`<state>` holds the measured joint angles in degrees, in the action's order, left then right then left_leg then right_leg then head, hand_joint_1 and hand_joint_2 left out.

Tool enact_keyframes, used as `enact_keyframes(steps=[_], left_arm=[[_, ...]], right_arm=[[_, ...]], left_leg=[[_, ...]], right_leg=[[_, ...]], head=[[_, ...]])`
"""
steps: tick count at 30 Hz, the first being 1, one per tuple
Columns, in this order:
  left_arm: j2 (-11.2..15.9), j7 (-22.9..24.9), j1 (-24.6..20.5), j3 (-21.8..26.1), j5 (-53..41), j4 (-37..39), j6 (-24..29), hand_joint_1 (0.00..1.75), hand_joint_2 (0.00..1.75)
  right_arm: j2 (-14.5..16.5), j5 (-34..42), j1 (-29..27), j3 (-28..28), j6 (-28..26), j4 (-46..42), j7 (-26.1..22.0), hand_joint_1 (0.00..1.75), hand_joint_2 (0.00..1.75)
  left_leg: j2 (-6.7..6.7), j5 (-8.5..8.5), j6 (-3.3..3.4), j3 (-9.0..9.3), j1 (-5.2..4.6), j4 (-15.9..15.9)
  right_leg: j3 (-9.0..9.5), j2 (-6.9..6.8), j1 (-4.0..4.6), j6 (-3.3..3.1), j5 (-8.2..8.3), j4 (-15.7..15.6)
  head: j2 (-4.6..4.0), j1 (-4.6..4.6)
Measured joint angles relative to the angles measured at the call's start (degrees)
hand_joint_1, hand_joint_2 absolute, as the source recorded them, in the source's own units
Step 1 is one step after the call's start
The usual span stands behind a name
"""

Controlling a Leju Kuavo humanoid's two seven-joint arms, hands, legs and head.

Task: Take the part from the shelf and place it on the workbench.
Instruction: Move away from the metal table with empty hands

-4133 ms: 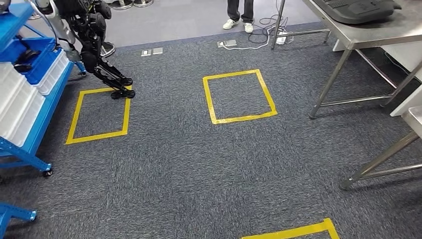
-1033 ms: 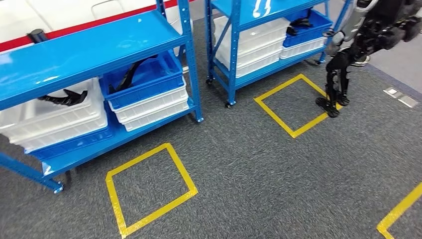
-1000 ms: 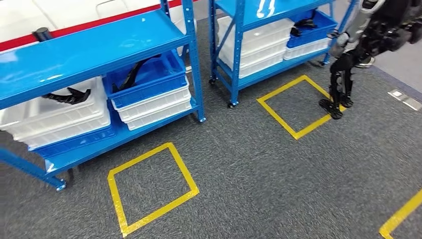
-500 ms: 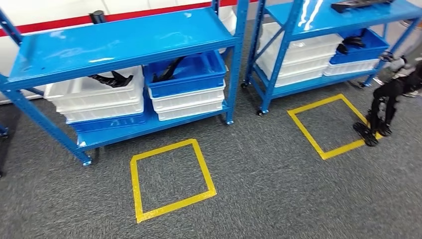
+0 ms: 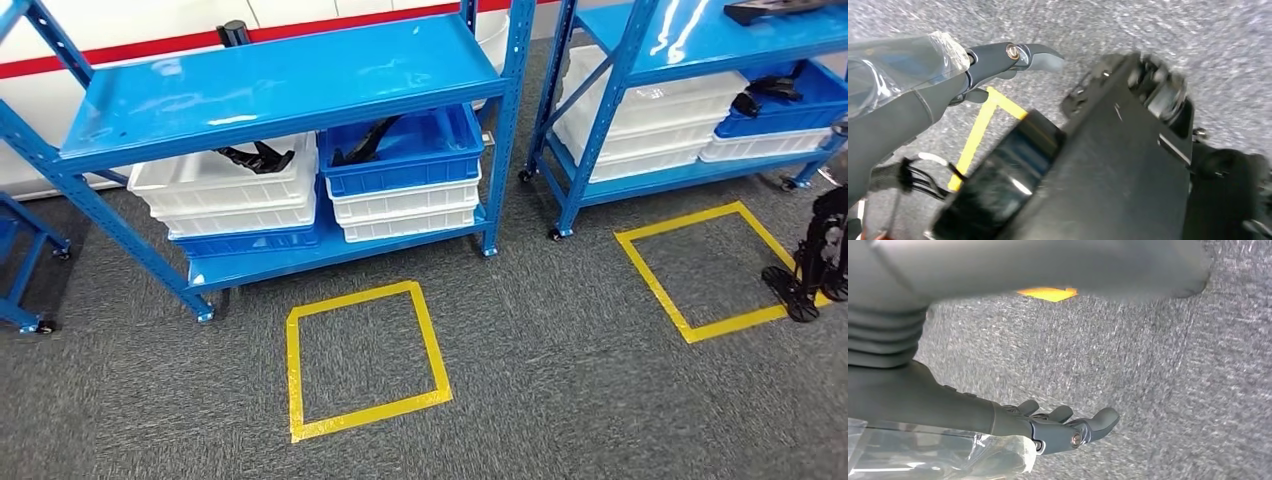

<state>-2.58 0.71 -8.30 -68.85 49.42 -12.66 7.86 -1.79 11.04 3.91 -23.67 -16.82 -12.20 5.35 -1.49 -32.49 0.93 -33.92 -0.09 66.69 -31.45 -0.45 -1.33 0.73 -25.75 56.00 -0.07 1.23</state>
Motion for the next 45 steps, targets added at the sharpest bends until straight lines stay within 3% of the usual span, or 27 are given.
enact_keyframes(steps=[1,2,3,6,8,10,12,13,14,16,17,18,19,20,22,24,27,29,31,32,33,34,36,38,42,43,45], left_arm=[[0.0,0.0,0.0,0.7,-0.8,0.0,-0.1,0.00,1.75],[0.0,-0.1,0.2,1.6,-1.8,0.0,-0.2,0.00,1.75],[0.0,-0.1,0.5,2.5,-2.9,0.0,-0.3,0.00,1.75],[0.0,-0.2,1.8,5.6,-6.3,0.0,-0.6,0.00,1.75],[0.0,-0.2,2.6,7.9,-8.5,0.0,-0.9,0.00,1.75],[0.0,-0.4,3.1,10.4,-10.7,0.0,-1.4,0.00,1.75],[-0.1,-0.4,3.6,13.1,-13.0,-0.1,-1.8,0.00,0.87],[-0.1,-0.4,3.9,14.5,-14.3,-0.3,-2.0,0.00,0.44],[-0.2,-0.4,4.3,15.9,-15.6,-0.4,-2.2,0.00,0.00],[-0.2,-0.4,5.1,18.3,-18.1,-0.8,-2.5,0.00,0.00],[-0.1,-0.4,5.5,19.6,-19.3,-1.1,-2.7,0.00,0.00],[-0.1,-0.3,5.8,20.9,-20.4,-1.5,-2.9,0.00,0.00],[-0.1,-0.3,6.2,22.1,-21.5,-1.9,-3.1,0.00,0.00],[-0.1,-0.3,6.4,23.3,-22.6,-2.4,-3.2,0.00,0.00],[0.0,-0.2,6.7,25.8,-24.7,-3.3,-3.5,0.00,0.00],[0.2,-0.2,6.8,28.6,-26.8,-4.2,-3.8,0.00,0.00],[0.5,-0.2,7.8,33.1,-30.1,-5.1,-4.4,0.00,0.00],[0.7,-0.2,9.2,36.1,-32.4,-5.3,-4.7,0.00,0.00],[1.0,-0.2,11.0,38.8,-34.3,-5.3,-5.0,0.00,0.00],[1.1,-0.2,12.1,40.2,-35.2,-5.3,-5.2,0.00,0.00],[1.3,-0.2,13.2,41.4,-36.0,-5.2,-5.3,0.00,0.00],[1.5,-0.2,14.4,42.6,-36.8,-5.1,-5.4,0.00,0.00],[1.8,-0.2,16.4,44.8,-38.2,-4.6,-5.6,0.00,0.00],[2.1,-0.3,18.0,47.2,-39.8,-4.0,-5.9,0.00,0.00],[2.3,-0.5,19.3,52.3,-43.6,-3.9,-6.6,0.00,0.00],[2.3,-0.5,19.0,53.5,-44.5,-4.1,-6.7,0.00,0.00],[2.3,-0.6,17.7,55.7,-45.8,-5.2,-6.9,0.00,0.00]], right_arm=[[0.0,-0.2,-0.1,0.0,0.2,-0.1,-0.1,0.00,1.75],[0.0,-0.4,-0.2,0.1,0.5,-0.3,-0.2,0.00,1.75],[0.1,-0.6,-0.2,0.1,0.9,-0.7,-0.3,0.00,1.75],[0.2,-1.4,0.0,0.6,2.0,-2.1,-0.8,0.00,1.75],[0.3,-1.9,0.1,1.1,2.8,-2.9,-1.0,0.00,1.75],[0.4,-2.5,-0.1,1.7,3.6,-3.6,-1.2,0.00,0.87],[0.5,-3.0,-0.6,2.5,4.3,-4.1,-1.4,0.00,0.00],[0.5,-3.3,-0.9,2.9,4.7,-4.2,-1.6,0.00,0.00],[0.5,-3.5,-1.5,3.4,5.1,-4.3,-1.7,0.00,0.44],[0.5,-4.0,-2.9,4.2,5.9,-4.4,-1.9,0.00,1.31],[0.5,-4.2,-3.8,4.7,6.3,-4.3,-2.0,0.00,1.75],[0.5,-4.4,-4.7,5.1,6.6,-4.3,-2.0,0.00,1.75],[0.5,-4.7,-5.6,5.6,7.0,-4.3,-2.1,0.00,1.75],[0.4,-4.9,-6.5,6.1,7.3,-4.2,-2.2,0.00,1.75],[0.4,-5.3,-7.9,7.0,8.0,-4.0,-2.4,0.00,1.75],[0.5,-5.8,-9.0,8.0,8.8,-3.8,-2.6,0.00,1.75],[0.5,-6.6,-9.8,9.5,10.0,-3.8,-3.0,0.00,1.75],[0.5,-7.1,-9.8,10.6,10.7,-4.2,-3.3,0.00,1.75],[0.5,-7.6,-9.3,11.5,11.5,-5.1,-3.6,0.00,1.75],[0.6,-7.8,-8.9,12.0,11.8,-5.8,-3.7,0.00,1.75],[0.6,-8.0,-8.4,12.4,12.1,-6.5,-3.8,0.00,1.75],[0.6,-8.2,-7.8,12.8,12.3,-7.2,-3.9,0.00,1.75],[0.6,-8.5,-6.6,13.5,12.8,-8.9,-4.1,0.00,1.75],[0.7,-8.9,-5.7,14.5,13.3,-10.6,-4.3,0.00,1.75],[0.7,-9.7,-6.1,16.3,14.6,-12.1,-4.6,0.00,1.75],[0.7,-9.9,-6.9,16.7,14.9,-12.1,-4.6,0.00,1.75],[0.7,-10.2,-9.0,17.5,15.4,-11.7,-4.7,0.00,1.75]], left_leg=[[0.18,-1.11,-0.18,-1.67,0.06,3.4],[0.24,-1.18,-0.25,-2.44,0.08,5.1],[0.31,-0.15,-0.20,-2.10,0.09,4.4],[1.19,5.53,0.62,3.00,-0.15,-6.8],[1.64,6.47,1.25,4.84,-0.54,-11.5],[1.37,6.20,1.67,4.94,-0.67,-12.2],[1.18,6.53,2.22,5.46,-0.35,-12.8],[1.16,6.71,2.54,5.78,-0.13,-13.1],[1.18,6.78,2.78,6.05,-0.01,-13.3],[1.17,6.67,3.10,6.17,0.00,-13.3],[1.10,6.55,3.13,6.28,0.00,-13.3],[0.99,6.38,3.07,6.45,0.03,-13.2],[0.88,6.14,2.92,6.73,0.09,-13.2],[0.79,5.84,2.68,7.05,0.17,-13.1],[0.74,5.03,1.98,7.28,0.01,-12.7],[0.80,4.50,1.41,7.15,-0.22,-12.5],[0.88,3.58,0.73,6.99,0.07,-11.5],[0.94,0.80,0.09,4.73,0.30,-6.3],[0.96,-2.54,-0.37,0.41,0.41,1.9],[0.96,-3.22,-0.47,-1.31,0.44,4.8],[0.97,-2.81,-0.47,-2.09,0.45,5.6],[0.97,-1.36,-0.37,-1.75,0.45,4.0],[1.17,2.96,0.10,1.51,0.39,-4.1],[1.40,5.56,0.62,4.06,0.07,-10.3],[1.27,6.37,1.82,4.67,-0.20,-11.8],[1.24,6.63,2.23,4.82,-0.07,-12.1],[1.21,6.88,2.78,4.95,0.00,-12.4]], right_leg=[[0.14,-0.35,0.04,-0.08,-0.15,0.0],[0.34,-0.67,0.07,-0.11,-0.31,0.0],[0.59,-0.90,0.08,-0.07,-0.47,0.0],[1.33,-1.26,0.21,0.25,-0.91,0.0],[1.36,-1.56,0.37,0.69,-1.01,0.0],[1.40,-1.95,0.44,1.26,-0.96,-0.3],[1.32,-1.63,0.37,1.77,-1.75,0.6],[0.56,-1.17,0.36,1.95,-2.97,2.5],[-0.93,-0.66,0.28,2.06,-4.70,5.9],[-4.90,-0.18,0.24,2.28,-7.79,13.7],[-6.26,-0.15,0.20,2.40,-8.04,15.9],[-6.59,-0.16,0.15,2.51,-7.12,15.8],[-5.83,-0.16,0.06,2.62,-5.19,13.5],[-4.30,-0.15,-0.05,2.72,-2.81,9.7],[-1.27,0.08,-0.19,2.68,0.00,2.9],[-0.34,0.37,-0.08,2.15,0.00,0.7],[-0.32,0.35,-0.01,1.04,-0.10,0.5],[-0.22,0.25,-0.12,0.49,-0.14,0.4],[-0.16,0.16,-0.05,0.22,-0.27,0.4],[-0.10,0.12,-0.02,0.15,-0.33,0.4],[-0.01,0.11,-0.01,0.13,-0.38,0.4],[0.11,0.10,0.00,0.13,-0.44,0.4],[0.39,0.10,0.01,0.27,-0.57,0.4],[0.58,0.05,0.20,0.74,-0.81,0.4],[0.81,-0.04,0.13,2.09,-1.29,0.6],[0.34,0.03,0.13,2.31,-2.23,1.9],[-2.42,0.22,0.14,2.52,-5.88,8.0]], head=[[0.00,0.00],[0.00,-0.01],[0.00,-0.01],[0.00,-0.01],[0.00,0.02],[0.00,0.05],[0.00,0.08],[0.00,0.14],[0.00,0.17],[0.00,0.26],[0.00,0.26],[0.00,0.27],[0.00,0.27],[0.00,0.28],[0.00,0.27],[0.00,0.25],[0.00,0.22],[0.00,0.15],[0.00,0.10],[0.00,0.10],[0.00,0.10],[0.00,0.10],[0.00,0.10],[0.00,0.13],[0.00,0.17],[0.00,0.19],[0.00,0.25]])
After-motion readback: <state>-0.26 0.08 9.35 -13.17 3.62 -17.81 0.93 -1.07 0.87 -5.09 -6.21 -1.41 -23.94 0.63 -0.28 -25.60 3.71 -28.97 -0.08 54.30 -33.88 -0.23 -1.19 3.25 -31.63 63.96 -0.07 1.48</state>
